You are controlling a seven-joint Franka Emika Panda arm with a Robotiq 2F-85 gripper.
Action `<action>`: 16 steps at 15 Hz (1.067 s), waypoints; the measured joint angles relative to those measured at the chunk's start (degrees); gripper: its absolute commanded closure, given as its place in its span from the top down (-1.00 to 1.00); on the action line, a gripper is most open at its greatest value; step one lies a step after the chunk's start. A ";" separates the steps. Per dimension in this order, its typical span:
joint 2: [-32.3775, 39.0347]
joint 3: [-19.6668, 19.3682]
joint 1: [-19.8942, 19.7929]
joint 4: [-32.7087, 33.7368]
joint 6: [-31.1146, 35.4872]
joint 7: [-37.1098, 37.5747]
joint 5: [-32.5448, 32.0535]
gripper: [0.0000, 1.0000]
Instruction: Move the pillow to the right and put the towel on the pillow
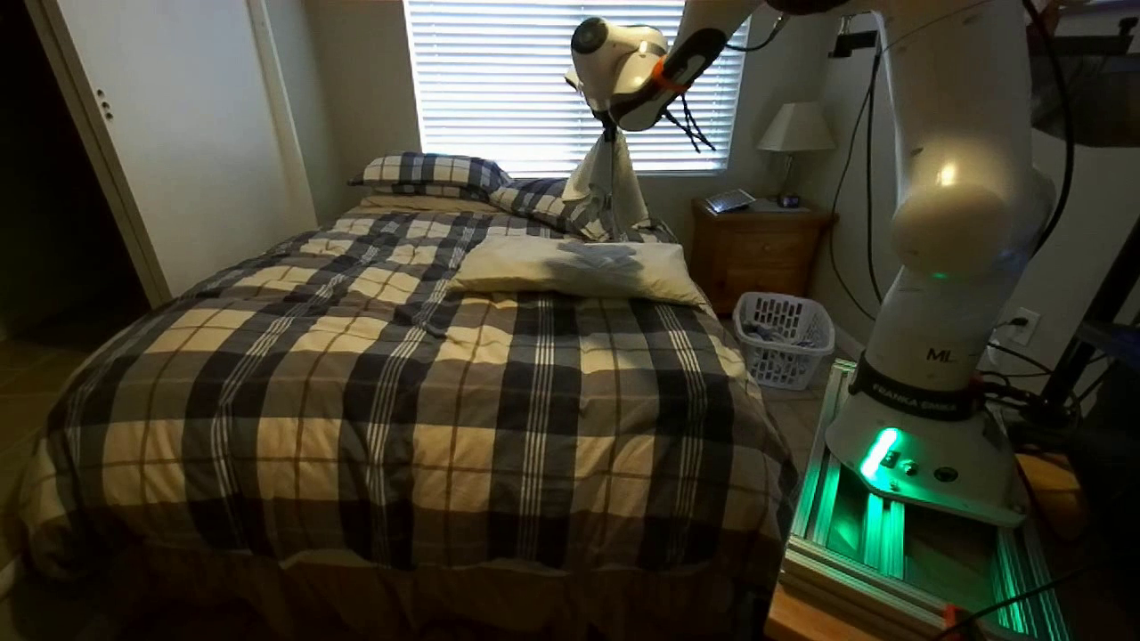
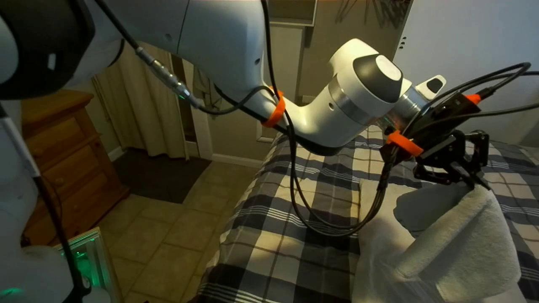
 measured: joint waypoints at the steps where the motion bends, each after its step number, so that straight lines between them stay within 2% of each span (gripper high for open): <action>1: 0.76 0.00 -0.42 0.97 0.91 -0.18 0.18 -0.91; 10: 11.61 0.02 -2.91 9.74 6.50 -2.38 5.14 -0.90; 11: 12.95 0.05 -3.11 10.72 6.87 -3.07 6.29 -0.47; 16: 18.30 1.70 -3.60 15.15 7.66 -9.12 13.58 0.21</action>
